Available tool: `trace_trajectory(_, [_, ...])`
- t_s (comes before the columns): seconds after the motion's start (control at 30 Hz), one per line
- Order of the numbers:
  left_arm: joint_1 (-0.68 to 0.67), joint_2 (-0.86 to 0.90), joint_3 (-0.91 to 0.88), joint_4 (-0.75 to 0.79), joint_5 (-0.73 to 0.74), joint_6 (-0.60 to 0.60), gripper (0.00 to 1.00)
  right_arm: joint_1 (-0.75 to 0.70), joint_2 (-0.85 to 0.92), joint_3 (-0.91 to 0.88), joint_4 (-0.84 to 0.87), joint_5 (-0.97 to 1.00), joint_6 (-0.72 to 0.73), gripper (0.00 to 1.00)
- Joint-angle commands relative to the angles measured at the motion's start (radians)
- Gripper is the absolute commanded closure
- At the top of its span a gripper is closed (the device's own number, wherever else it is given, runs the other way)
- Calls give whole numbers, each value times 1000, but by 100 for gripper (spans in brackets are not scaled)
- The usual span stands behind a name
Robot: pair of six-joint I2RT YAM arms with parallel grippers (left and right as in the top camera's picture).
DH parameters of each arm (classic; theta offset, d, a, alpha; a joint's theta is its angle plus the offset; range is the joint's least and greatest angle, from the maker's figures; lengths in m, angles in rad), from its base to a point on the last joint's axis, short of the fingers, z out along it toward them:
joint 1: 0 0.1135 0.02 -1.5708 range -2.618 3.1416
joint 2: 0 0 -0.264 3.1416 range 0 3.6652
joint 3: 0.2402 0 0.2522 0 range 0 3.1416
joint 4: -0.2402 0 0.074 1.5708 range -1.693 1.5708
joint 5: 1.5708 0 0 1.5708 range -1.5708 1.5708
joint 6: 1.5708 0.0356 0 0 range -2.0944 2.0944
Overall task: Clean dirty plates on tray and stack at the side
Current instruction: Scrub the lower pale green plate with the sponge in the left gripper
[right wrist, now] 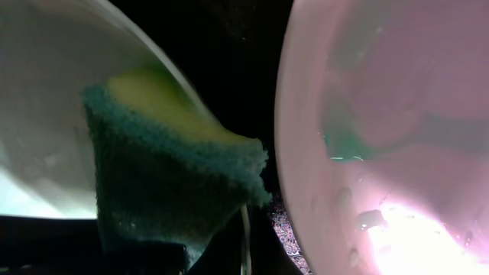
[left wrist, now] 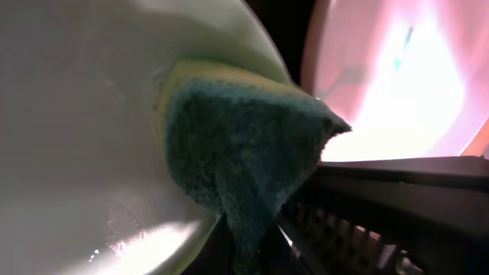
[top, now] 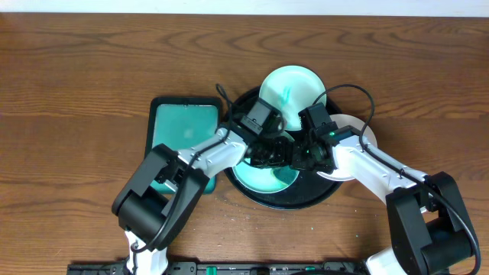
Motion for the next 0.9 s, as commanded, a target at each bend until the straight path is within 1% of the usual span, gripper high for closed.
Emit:
trace_trajectory(0.0, [-10, 20, -13, -60, 58, -26, 93, 2, 40, -9, -7, 70, 8, 99])
trace_trajectory(0.13, [23, 20, -13, -193, -58, -28, 93, 2, 40, -9, -8, 69, 8, 99])
trace_trajectory(0.2, [43, 20, -13, -274, -133, -27, 93, 2, 40, -9, -8, 69, 8, 99])
trace_trajectory(0.33, [80, 17, -13, -386, -281, -35, 93, 2, 40, -9, -7, 70, 8, 99])
trace_trajectory(0.47, [117, 2, -13, -408, -336, -47, 93, 2, 40, -9, -7, 70, 8, 99])
trace_trajectory(0.57, [148, -30, -3, -451, -446, -47, 93, 2, 40, -9, -8, 73, 7, 99])
trace_trajectory(0.6, [167, -55, 3, -470, -512, -46, 93, 2, 40, -9, -8, 73, 7, 99])
trace_trajectory(0.67, [185, -83, 5, -474, -576, -27, 93, 2, 40, -9, -8, 74, 7, 99])
trace_trajectory(0.87, [197, -92, 5, -425, -590, 7, 93, 2, 40, -9, -8, 80, 7, 99])
